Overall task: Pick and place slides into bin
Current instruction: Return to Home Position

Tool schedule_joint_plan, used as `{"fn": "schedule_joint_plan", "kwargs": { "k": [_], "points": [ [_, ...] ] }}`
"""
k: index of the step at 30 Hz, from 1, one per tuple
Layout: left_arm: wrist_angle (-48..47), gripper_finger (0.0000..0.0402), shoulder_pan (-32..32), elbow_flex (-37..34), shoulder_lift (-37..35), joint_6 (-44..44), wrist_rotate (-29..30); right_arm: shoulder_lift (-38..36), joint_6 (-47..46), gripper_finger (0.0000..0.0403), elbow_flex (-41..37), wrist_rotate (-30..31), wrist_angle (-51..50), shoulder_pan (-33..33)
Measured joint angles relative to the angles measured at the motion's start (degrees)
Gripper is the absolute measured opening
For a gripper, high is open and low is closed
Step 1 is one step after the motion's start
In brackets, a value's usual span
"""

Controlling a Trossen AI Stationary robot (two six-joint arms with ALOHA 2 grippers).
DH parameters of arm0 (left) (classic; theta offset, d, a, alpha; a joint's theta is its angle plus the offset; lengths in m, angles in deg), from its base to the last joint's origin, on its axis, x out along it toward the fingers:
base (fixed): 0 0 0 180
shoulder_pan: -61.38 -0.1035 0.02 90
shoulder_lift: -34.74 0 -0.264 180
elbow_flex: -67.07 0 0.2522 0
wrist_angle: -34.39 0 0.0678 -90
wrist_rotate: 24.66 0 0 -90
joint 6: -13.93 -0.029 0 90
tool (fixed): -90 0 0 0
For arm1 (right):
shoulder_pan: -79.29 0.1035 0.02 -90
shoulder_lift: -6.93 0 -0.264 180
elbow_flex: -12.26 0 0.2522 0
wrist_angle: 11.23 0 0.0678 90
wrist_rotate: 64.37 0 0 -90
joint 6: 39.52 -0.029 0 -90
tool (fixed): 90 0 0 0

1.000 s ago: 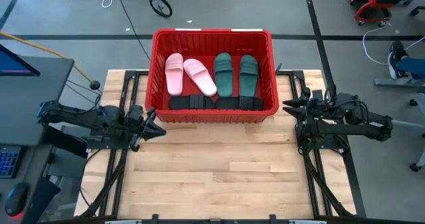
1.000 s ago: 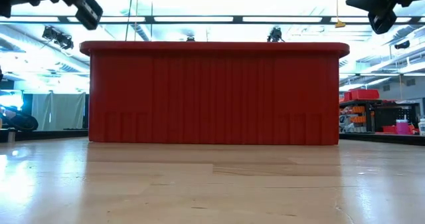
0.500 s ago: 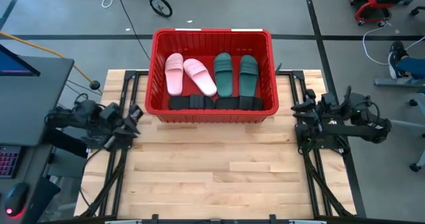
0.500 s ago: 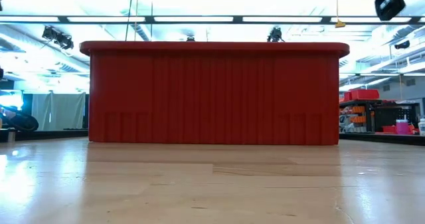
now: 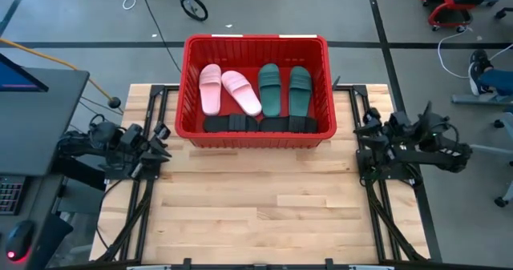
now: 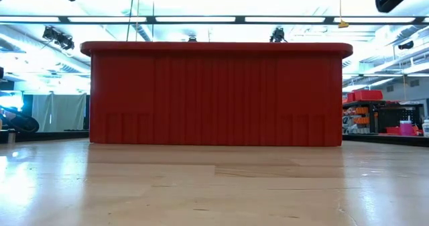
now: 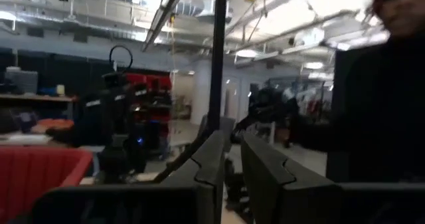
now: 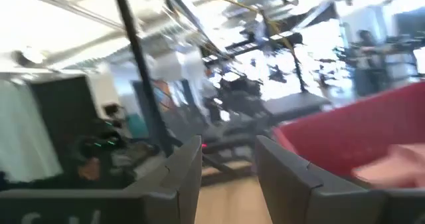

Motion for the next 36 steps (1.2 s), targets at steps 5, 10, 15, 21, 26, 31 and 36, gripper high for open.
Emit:
{"fn": "schedule_joint_plan", "kwargs": {
  "k": [5,10,15,21,26,31,36],
  "points": [
    [-2.3,0.0063,0.0,-0.1,0.0,1.3,-0.4,0.1,-4.1,0.0146,-9.1,-2.2,12.3,0.0],
    [-3.3,0.0061,0.0,-0.1,0.0,1.0,-0.4,0.1,-6.3,0.0146,-17.9,-3.1,27.6,0.0],
    [-0.7,0.0054,0.0,-0.1,0.0,0.0,-0.5,0.1,-8.0,0.0147,-25.3,-3.0,41.7,0.0],
    [0.2,0.0056,0.0,-0.1,0.0,-0.4,-0.5,0.1,-7.1,0.0146,-27.3,-1.9,45.2,0.0],
    [0.3,0.0063,0.0,-0.1,0.2,-1.0,-7.6,0.1,-5.2,0.0146,-27.3,-1.9,45.6,0.0],
    [-2.7,0.0061,0.0,-0.1,0.2,-3.9,-21.5,0.1,-3.7,0.0146,-27.3,-1.9,45.6,0.0],
    [-7.5,0.0054,0.1,-0.1,0.2,-2.1,-28.8,0.1,-4.1,0.0147,-27.3,-1.9,45.5,0.0]
  ]
}}
